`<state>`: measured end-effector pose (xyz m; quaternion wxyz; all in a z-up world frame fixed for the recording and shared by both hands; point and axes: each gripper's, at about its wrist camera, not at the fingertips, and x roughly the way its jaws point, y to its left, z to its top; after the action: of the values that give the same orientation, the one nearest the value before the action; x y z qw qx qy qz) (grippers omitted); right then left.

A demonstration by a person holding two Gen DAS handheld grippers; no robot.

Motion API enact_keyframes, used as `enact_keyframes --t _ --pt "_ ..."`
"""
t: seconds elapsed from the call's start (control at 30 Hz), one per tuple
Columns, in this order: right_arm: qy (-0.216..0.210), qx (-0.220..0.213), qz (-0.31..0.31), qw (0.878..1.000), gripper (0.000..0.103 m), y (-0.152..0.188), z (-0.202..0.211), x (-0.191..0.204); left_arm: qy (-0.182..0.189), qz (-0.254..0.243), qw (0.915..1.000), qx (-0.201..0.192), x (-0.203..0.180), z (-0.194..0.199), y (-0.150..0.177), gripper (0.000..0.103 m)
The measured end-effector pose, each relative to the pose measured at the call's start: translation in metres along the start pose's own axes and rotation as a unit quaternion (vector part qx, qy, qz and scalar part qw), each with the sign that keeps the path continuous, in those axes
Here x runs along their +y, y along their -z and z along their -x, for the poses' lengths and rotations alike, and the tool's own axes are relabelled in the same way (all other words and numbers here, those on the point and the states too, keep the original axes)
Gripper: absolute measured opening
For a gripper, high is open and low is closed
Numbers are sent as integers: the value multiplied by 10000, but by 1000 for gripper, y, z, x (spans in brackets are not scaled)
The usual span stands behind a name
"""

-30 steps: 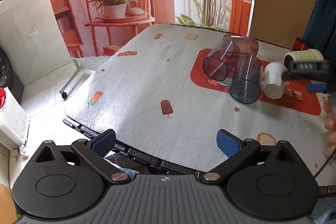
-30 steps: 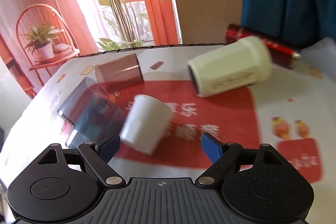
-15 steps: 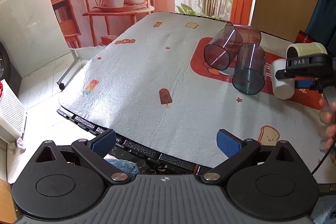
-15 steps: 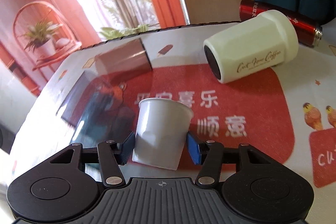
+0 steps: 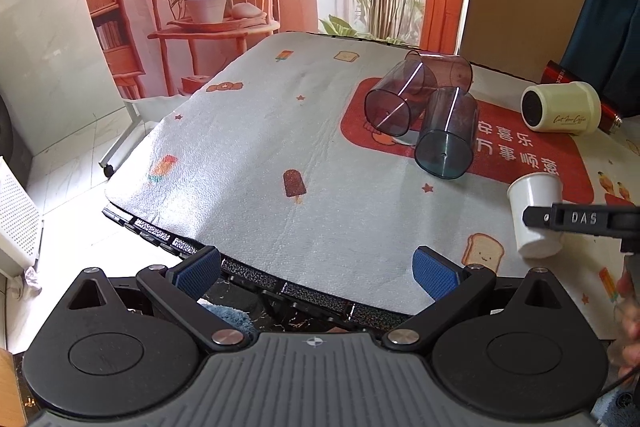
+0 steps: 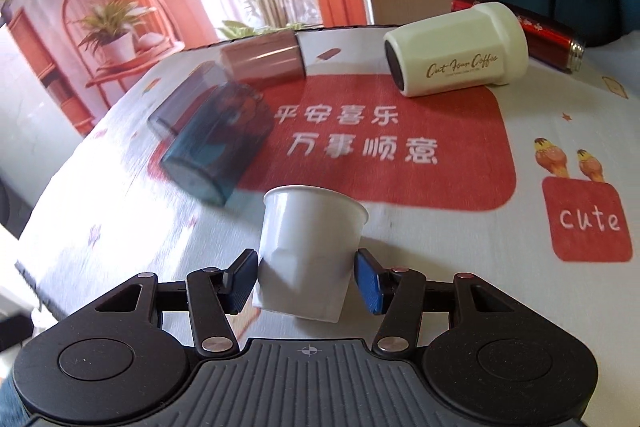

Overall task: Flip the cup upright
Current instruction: 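Reach the right gripper to the tipped white paper cup and close on it, then lift the white paper cup with the right gripper toward the left gripper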

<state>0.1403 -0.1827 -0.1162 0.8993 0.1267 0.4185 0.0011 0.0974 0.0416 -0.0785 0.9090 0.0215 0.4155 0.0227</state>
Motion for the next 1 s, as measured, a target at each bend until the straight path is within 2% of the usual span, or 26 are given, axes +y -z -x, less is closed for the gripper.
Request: enact_keyframes --t 0.4,1.0 --pt "25 56 -109 9999 49 28 25 5 73 87 9999 -49 2 14 9 103" --pt "57 82 -176 9998 50 37 36 2 126 28 9999 -37 -5 21 14 103"
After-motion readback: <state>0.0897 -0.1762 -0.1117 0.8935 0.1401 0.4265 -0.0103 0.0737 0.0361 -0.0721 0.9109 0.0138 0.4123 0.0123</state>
